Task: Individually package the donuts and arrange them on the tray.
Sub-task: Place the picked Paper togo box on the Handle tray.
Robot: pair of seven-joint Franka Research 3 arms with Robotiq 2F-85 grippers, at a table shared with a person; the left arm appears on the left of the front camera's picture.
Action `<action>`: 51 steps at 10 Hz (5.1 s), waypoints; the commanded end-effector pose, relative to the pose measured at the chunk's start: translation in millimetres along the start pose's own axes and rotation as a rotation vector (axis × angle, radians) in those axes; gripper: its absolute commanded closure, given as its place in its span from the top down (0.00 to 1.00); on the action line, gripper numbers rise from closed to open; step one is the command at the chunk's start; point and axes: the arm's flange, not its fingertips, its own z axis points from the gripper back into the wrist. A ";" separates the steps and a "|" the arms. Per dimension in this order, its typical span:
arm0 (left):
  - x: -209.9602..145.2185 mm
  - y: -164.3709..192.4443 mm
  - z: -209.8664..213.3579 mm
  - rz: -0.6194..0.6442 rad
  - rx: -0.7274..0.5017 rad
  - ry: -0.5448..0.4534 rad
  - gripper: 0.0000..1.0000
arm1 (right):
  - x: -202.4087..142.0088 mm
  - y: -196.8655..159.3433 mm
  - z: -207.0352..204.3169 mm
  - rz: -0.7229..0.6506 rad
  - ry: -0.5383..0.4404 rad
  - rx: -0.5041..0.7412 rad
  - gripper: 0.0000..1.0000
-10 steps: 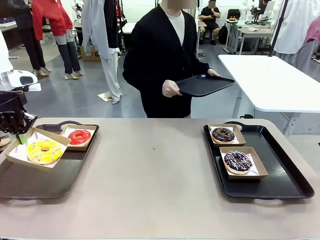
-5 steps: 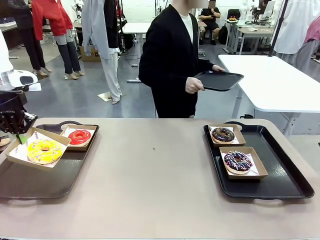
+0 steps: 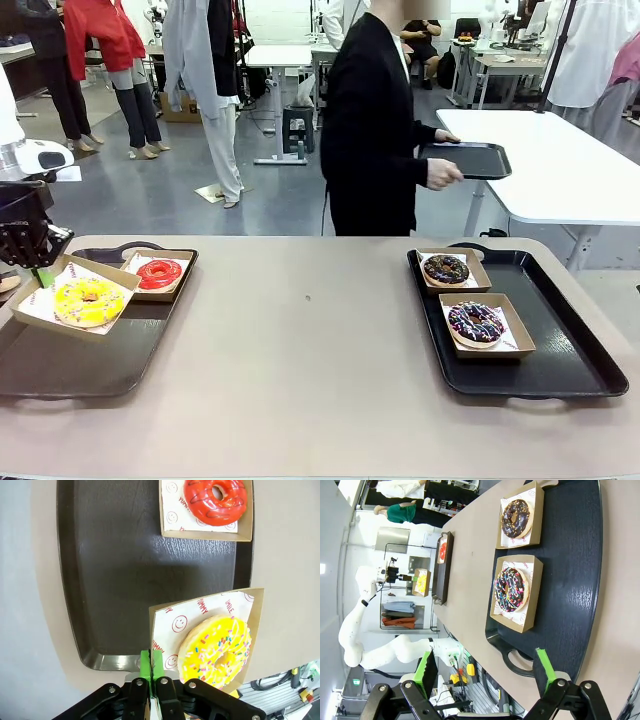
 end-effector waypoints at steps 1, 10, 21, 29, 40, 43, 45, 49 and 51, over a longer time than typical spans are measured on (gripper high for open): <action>4.0 24.2 -12.5 -0.017 -0.071 -0.029 0.01 | -4.9 2.1 -1.4 -0.004 0.003 -0.005 1.00; -5.3 58.8 -87.4 0.011 -0.155 -0.049 0.01 | -4.9 2.1 -1.4 -0.004 0.003 -0.005 1.00; -7.4 59.8 -88.3 0.008 -0.118 0.016 0.62 | -4.9 2.1 -1.4 -0.004 0.003 -0.005 1.00; -43.8 133.2 25.1 -0.205 -0.868 -0.113 1.00 | -4.9 2.1 -1.4 -0.004 0.003 -0.005 1.00; -30.3 258.3 -84.8 -0.033 -1.266 -0.104 1.00 | -4.9 2.1 -1.4 -0.004 0.003 -0.005 1.00; -46.9 268.1 -106.0 0.013 -1.286 -0.115 1.00 | -4.9 2.1 -1.4 -0.004 0.003 -0.005 1.00; -46.7 257.1 -97.0 0.021 -1.270 -0.167 1.00 | -4.9 2.1 -1.4 -0.004 0.003 -0.005 1.00; -46.4 270.7 -108.7 0.025 -1.284 -0.111 1.00 | -4.9 2.1 -1.4 -0.004 0.003 -0.005 1.00; -46.4 270.7 -108.7 0.025 -1.284 -0.111 1.00 | -4.9 2.1 -1.4 -0.004 0.003 -0.005 1.00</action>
